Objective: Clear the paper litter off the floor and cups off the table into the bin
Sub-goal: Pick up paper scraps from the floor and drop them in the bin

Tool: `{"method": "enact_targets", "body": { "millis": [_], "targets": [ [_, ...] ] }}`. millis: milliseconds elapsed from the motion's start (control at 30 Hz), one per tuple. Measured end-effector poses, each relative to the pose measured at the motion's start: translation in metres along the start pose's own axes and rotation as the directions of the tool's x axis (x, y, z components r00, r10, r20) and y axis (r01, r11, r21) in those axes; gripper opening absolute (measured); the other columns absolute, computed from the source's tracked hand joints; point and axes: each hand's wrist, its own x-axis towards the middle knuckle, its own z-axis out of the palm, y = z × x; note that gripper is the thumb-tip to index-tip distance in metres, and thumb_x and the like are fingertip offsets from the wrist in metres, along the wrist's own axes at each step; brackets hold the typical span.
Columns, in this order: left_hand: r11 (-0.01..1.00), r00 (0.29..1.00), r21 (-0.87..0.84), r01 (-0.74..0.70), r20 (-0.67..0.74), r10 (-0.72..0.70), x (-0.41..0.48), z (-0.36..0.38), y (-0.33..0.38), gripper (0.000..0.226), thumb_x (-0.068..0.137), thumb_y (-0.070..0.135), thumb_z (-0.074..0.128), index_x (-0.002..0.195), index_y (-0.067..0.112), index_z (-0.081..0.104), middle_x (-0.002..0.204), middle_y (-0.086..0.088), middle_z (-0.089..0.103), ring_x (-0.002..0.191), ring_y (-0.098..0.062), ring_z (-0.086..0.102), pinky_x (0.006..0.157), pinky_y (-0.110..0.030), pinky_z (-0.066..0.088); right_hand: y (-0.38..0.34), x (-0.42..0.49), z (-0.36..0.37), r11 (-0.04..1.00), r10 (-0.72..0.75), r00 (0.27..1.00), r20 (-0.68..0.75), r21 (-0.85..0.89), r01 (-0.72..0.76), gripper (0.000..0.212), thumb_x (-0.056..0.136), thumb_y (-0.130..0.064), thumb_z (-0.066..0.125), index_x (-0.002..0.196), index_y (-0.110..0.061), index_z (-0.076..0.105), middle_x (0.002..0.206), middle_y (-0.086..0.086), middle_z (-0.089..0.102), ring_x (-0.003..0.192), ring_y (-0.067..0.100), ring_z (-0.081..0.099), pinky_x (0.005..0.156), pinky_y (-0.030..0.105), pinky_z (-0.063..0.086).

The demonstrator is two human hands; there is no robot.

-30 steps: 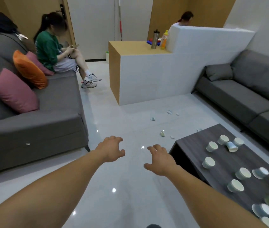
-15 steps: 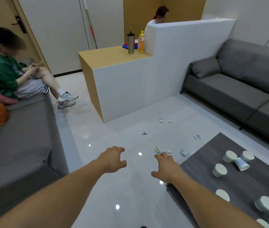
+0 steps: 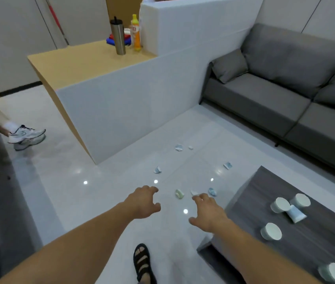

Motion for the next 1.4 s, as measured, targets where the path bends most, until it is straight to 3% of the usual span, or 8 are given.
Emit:
{"method": "enact_targets", "body": {
  "millis": [200, 433, 733, 900, 1067, 1400],
  "targets": [
    [0.995, 0.993, 0.050, -0.086, 0.086, 0.082, 0.119, -0.048, 0.013, 0.066, 0.088, 0.046, 0.053, 0.147, 0.024, 0.031, 0.148, -0.003, 0.037, 0.132, -0.024, 0.038, 0.103, -0.037, 0.038, 0.020, 0.081, -0.042, 0.992, 0.109, 0.994, -0.005, 0.072, -0.108, 0.076, 0.087, -0.047, 0.060, 0.150, -0.022, 0.025, 0.151, 0.004, 0.028, 0.134, 0.026, 0.033, 0.103, 0.040, 0.042],
    [0.977, 0.958, 0.099, -0.189, 0.240, 0.161, 0.235, -0.062, 0.055, 0.067, 0.089, 0.047, 0.052, 0.147, 0.022, 0.031, 0.148, -0.004, 0.036, 0.131, -0.025, 0.039, 0.102, -0.037, 0.038, 0.069, 0.161, -0.061, 0.962, 0.197, 0.976, 0.093, 0.175, -0.210, 0.077, 0.088, -0.045, 0.058, 0.152, -0.022, 0.022, 0.153, 0.003, 0.024, 0.135, 0.026, 0.031, 0.103, 0.041, 0.041],
    [0.986, 0.918, 0.069, -0.149, 0.380, 0.112, 0.419, -0.003, 0.077, 0.064, 0.088, 0.048, 0.052, 0.145, 0.025, 0.034, 0.145, 0.000, 0.040, 0.131, -0.020, 0.039, 0.103, -0.032, 0.036, 0.160, 0.314, -0.035, 0.933, 0.247, 0.944, 0.219, 0.210, -0.292, 0.065, 0.093, -0.038, 0.053, 0.149, -0.021, 0.026, 0.149, 0.005, 0.029, 0.130, 0.026, 0.035, 0.102, 0.040, 0.043],
    [0.985, 0.898, 0.048, -0.164, 0.421, 0.129, 0.534, 0.085, 0.053, 0.061, 0.089, 0.046, 0.051, 0.144, 0.026, 0.035, 0.144, 0.003, 0.041, 0.126, -0.017, 0.043, 0.099, -0.029, 0.037, 0.205, 0.415, 0.046, 0.920, 0.277, 0.916, 0.291, 0.194, -0.340, 0.067, 0.094, -0.040, 0.051, 0.151, -0.021, 0.022, 0.151, 0.004, 0.026, 0.133, 0.027, 0.033, 0.103, 0.042, 0.042],
    [0.975, 0.884, 0.030, -0.219, 0.429, 0.185, 0.649, 0.201, 0.009, 0.060, 0.089, 0.044, 0.054, 0.143, 0.025, 0.037, 0.142, 0.001, 0.043, 0.125, -0.019, 0.044, 0.098, -0.030, 0.039, 0.239, 0.534, 0.171, 0.896, 0.326, 0.897, 0.300, 0.204, -0.394, 0.067, 0.093, -0.040, 0.054, 0.150, -0.021, 0.024, 0.147, 0.005, 0.030, 0.127, 0.026, 0.038, 0.096, 0.038, 0.043],
    [0.967, 0.890, -0.036, -0.253, 0.383, 0.247, 0.788, 0.375, -0.074, 0.059, 0.089, 0.042, 0.052, 0.144, 0.027, 0.036, 0.144, 0.002, 0.041, 0.127, -0.018, 0.042, 0.099, -0.032, 0.039, 0.278, 0.694, 0.386, 0.886, 0.419, 0.881, 0.221, 0.113, -0.450, 0.059, 0.090, -0.026, 0.054, 0.144, -0.021, 0.029, 0.135, 0.008, 0.037, 0.108, 0.029, 0.049, 0.077, 0.035, 0.044]
  ]
}}
